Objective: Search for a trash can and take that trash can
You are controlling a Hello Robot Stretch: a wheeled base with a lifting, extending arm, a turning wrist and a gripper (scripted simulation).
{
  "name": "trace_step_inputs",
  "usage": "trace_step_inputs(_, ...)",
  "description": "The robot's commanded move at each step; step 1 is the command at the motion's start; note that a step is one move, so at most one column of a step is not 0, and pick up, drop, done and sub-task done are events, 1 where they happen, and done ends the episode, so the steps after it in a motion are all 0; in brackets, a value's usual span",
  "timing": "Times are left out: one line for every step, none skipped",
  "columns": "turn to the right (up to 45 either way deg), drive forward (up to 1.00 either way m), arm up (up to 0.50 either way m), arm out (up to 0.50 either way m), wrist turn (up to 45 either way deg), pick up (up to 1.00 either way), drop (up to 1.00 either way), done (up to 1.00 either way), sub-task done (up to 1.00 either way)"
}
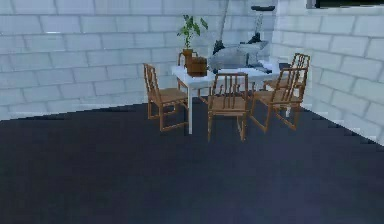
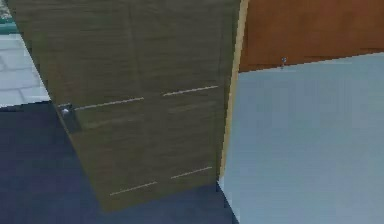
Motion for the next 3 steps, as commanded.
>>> trace_step_inputs(-45.0,0.00,0.00,0.00,0.0,0.00,0.00,0.00,0.00)
trace_step_inputs(0.0,0.90,0.00,0.00,0.0,0.00,0.00,0.00,0.00)
trace_step_inputs(-45.0,0.00,0.00,0.00,0.0,0.00,0.00,0.00,0.00)
